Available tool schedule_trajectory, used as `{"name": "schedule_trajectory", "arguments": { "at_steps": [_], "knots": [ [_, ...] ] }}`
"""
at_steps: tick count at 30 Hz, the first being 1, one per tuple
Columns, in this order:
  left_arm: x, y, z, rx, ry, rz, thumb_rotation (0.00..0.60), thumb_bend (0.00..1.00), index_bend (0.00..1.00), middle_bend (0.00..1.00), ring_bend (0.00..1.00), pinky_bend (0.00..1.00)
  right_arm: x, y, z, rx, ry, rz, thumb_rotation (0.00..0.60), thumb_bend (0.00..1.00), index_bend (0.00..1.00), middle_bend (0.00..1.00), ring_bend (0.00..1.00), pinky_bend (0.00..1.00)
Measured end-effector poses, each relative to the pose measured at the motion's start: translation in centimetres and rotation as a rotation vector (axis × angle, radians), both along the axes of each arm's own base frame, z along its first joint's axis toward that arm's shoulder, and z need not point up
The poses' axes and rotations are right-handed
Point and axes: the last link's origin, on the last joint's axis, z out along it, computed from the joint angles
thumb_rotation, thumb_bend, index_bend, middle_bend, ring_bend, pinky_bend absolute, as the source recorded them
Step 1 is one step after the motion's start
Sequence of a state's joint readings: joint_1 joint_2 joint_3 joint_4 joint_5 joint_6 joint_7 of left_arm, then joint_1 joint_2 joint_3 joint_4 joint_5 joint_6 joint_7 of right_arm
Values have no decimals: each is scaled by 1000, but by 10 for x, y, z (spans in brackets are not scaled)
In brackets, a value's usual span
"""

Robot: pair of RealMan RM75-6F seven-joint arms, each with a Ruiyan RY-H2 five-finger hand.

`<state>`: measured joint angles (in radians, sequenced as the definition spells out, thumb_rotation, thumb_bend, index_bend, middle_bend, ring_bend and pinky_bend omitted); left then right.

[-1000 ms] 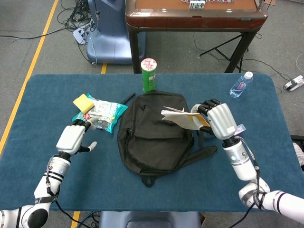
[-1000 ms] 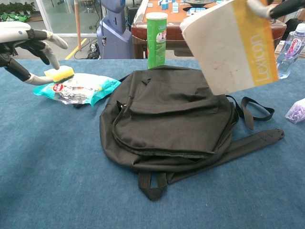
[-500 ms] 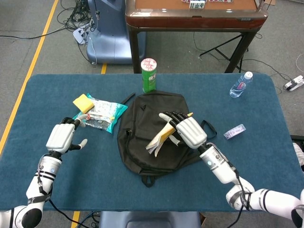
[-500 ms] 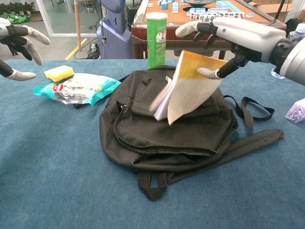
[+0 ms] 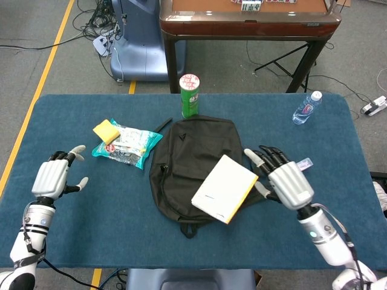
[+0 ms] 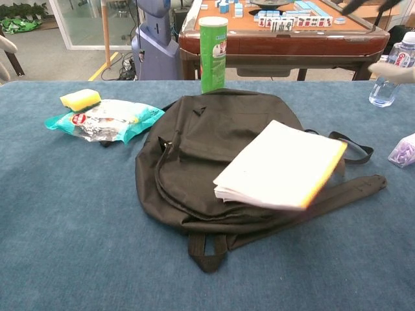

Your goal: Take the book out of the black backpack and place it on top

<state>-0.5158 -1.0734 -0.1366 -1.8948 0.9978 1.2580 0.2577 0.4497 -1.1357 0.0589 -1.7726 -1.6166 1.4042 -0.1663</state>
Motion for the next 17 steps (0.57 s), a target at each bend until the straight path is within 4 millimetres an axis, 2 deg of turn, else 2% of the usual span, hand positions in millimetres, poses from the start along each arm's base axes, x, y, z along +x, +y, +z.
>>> {"name": "schedule_trajectory", "arguments": {
  "at_steps": [4,6,12,17],
  "knots": [
    [-17,-8,8,28,17,24,600,316,209,332,255,125,-32,17,22,-48,47,-92,600,341,429,410,333,397],
    [-22,-11,10,38,15,27,600,316,210,332,255,124,-45,25,28,-55,70,-138,600,347,482,456,379,442],
    [-44,-26,23,112,66,34,600,315,213,332,255,124,-78,55,45,-93,102,-256,600,354,489,478,409,460],
    [-56,-47,30,168,81,34,600,316,220,332,255,124,-100,83,53,-130,88,-342,600,360,490,479,409,460]
  ]
}}
